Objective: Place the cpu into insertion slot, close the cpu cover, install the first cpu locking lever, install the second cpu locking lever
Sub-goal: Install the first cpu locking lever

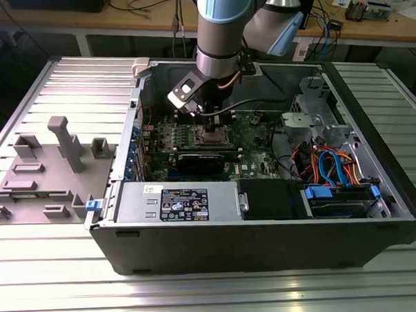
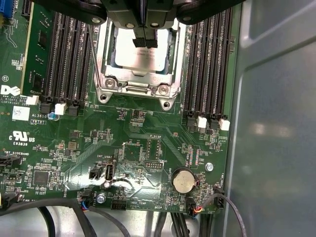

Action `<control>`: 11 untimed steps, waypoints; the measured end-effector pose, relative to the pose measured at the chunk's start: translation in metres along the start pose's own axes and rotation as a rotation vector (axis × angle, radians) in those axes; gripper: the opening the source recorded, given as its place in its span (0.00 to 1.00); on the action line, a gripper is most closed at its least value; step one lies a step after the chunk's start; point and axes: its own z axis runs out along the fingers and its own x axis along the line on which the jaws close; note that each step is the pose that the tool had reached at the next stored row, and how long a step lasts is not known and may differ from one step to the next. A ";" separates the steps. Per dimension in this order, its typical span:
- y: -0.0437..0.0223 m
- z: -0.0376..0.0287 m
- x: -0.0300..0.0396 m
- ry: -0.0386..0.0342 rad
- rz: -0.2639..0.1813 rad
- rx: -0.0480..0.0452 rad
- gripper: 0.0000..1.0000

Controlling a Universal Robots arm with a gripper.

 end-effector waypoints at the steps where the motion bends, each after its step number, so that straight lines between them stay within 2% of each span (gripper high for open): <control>1: 0.0000 -0.0003 0.0000 -0.0001 0.000 0.0000 0.11; 11: 0.0000 -0.0049 0.0005 -0.0003 0.000 0.0001 0.11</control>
